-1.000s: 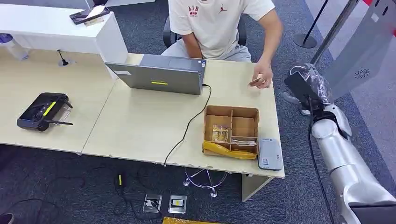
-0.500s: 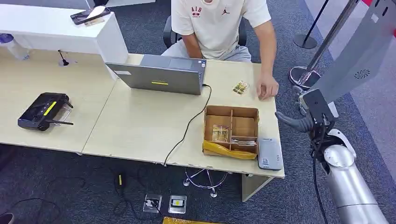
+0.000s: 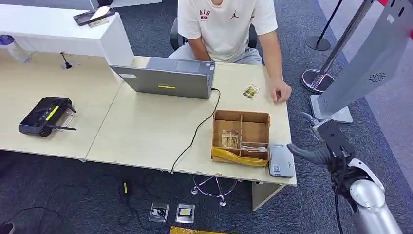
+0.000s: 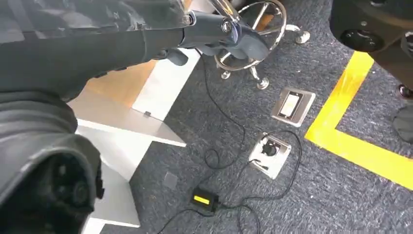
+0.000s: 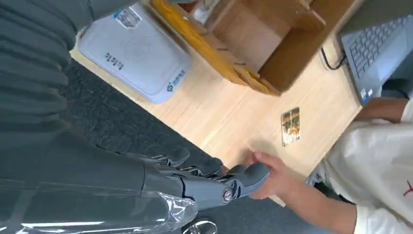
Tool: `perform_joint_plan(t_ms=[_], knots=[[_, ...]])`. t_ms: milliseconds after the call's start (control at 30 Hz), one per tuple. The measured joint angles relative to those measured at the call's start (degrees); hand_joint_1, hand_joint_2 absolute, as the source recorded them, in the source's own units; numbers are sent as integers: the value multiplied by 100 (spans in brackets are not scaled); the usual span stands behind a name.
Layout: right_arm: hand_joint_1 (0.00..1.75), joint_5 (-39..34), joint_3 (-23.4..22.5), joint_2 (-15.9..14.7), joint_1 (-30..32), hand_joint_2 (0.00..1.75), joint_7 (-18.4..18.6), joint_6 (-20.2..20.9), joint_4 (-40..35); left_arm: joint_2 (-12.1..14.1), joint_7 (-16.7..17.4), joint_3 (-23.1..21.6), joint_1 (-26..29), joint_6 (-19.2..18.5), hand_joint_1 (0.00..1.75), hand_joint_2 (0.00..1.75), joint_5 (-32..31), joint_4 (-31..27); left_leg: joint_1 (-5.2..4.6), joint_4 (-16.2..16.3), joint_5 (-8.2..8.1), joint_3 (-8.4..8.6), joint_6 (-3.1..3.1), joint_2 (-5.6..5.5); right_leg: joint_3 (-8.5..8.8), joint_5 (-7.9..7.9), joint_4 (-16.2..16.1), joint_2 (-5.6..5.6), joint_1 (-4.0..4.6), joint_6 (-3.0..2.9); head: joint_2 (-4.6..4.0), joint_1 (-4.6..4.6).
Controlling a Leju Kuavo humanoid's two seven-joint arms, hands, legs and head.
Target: Pass the card to the sensor for recognition and then transmit it.
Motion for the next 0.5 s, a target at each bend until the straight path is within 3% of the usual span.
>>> perform_joint_plan(t_ms=[133,500], knots=[[0,151,-50,-52,146,175,175,87,-446,-2,-7,-4,-16,-77,0,0,-4,-9,0,0,0,2,0,2,0,0,0,1,0,0,0,0],[0,932,-41,-74,239,175,78,127,-915,-11,-133,-9,-90,-230,0,0,-2,-42,0,0,0,2,0,8,1,0,0,10,-1,0,0,0]])
